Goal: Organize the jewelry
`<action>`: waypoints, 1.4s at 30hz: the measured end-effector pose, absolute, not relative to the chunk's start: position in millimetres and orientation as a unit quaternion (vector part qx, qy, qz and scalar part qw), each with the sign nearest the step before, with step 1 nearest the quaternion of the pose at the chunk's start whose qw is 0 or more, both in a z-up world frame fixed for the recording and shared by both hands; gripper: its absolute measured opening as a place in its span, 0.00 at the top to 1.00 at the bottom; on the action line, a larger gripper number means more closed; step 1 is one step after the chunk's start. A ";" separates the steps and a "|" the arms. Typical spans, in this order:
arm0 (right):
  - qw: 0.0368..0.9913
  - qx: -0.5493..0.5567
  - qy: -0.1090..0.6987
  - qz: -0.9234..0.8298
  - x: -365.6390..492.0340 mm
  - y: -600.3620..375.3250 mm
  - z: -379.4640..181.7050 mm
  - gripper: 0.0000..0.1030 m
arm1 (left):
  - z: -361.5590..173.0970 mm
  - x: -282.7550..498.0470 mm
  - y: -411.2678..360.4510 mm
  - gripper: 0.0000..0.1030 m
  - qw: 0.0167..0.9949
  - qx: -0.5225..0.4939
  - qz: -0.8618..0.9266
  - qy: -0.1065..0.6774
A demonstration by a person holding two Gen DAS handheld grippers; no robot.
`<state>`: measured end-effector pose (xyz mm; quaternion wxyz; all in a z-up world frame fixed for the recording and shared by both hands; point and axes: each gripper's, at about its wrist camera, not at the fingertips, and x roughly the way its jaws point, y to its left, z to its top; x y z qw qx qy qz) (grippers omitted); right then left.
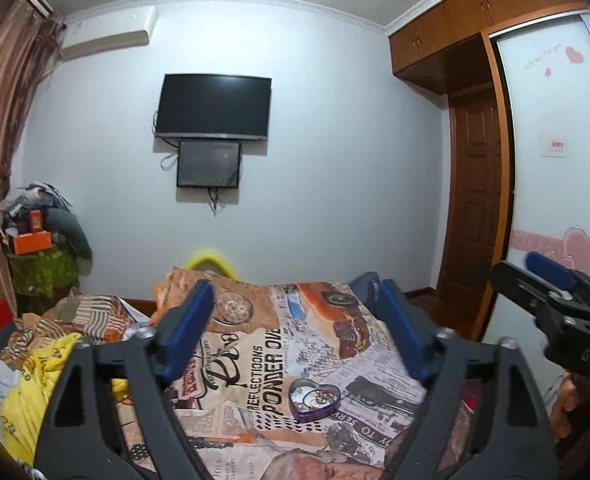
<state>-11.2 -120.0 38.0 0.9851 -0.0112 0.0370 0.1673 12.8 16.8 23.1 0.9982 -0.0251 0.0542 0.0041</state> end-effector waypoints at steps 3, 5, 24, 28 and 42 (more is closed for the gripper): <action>0.988 -0.008 0.025 0.150 -16.3 -119.5 37.0 0.00 | 21.8 10.5 13.7 0.11 0.998 -0.022 0.007 0.052; 0.990 -0.011 0.015 0.138 -19.7 -119.0 36.8 0.00 | 21.2 8.7 12.5 0.10 0.998 -0.023 0.004 0.054; 0.991 -0.010 0.028 0.134 -31.0 -133.7 29.4 0.00 | 18.0 -2.4 2.0 0.09 0.998 -0.020 0.000 0.063; 0.990 -0.009 0.033 0.136 -31.6 -135.5 29.6 0.00 | 17.8 -0.3 0.0 0.09 0.998 -0.019 -0.003 0.067; 0.990 -0.006 0.043 0.133 -29.8 -139.7 35.0 0.00 | 19.1 3.8 -5.2 0.09 0.997 -0.014 -0.011 0.074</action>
